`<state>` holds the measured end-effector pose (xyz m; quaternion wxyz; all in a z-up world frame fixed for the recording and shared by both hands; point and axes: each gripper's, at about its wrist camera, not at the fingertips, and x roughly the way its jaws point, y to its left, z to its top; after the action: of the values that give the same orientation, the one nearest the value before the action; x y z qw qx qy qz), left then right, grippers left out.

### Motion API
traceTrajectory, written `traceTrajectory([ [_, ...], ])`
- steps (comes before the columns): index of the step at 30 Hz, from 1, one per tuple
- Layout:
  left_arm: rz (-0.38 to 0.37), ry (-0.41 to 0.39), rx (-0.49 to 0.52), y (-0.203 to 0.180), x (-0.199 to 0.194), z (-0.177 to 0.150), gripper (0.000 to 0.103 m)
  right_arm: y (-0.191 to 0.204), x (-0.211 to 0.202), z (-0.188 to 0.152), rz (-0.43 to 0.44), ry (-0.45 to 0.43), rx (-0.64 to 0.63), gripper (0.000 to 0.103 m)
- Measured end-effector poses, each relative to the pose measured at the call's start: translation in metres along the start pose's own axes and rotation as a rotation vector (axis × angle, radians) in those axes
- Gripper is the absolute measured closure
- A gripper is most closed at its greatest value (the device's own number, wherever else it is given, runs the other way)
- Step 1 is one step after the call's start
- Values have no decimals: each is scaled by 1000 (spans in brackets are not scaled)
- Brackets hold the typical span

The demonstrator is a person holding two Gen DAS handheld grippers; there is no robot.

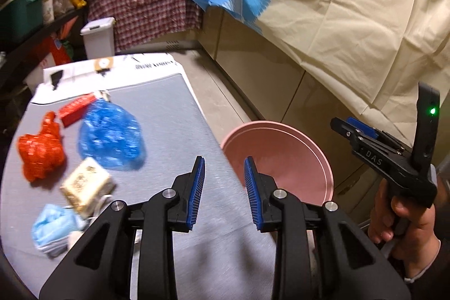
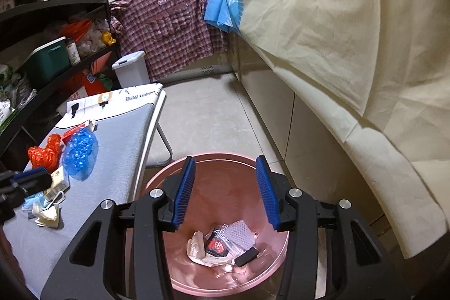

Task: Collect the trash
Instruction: 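Grasp the red plastic bag with the left tool while the right tool grasps the blue bag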

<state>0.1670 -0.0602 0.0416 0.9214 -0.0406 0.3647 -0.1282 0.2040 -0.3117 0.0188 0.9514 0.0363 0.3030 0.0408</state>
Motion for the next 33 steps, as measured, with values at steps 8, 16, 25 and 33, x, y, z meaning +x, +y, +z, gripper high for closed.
traceTrajectory([
  [8,58,-55,-4,56,-58,5,74,15,-30,-3,11,-39,-46,58],
  [16,156,-95,-65,138,-89,18,73,42,-40,-2,66,-39,-74,58],
  [25,224,-95,-240,220,-78,5,74,92,-28,5,174,-28,-92,58],
  [33,232,-45,-292,245,-48,-7,74,146,7,9,277,10,-120,60],
])
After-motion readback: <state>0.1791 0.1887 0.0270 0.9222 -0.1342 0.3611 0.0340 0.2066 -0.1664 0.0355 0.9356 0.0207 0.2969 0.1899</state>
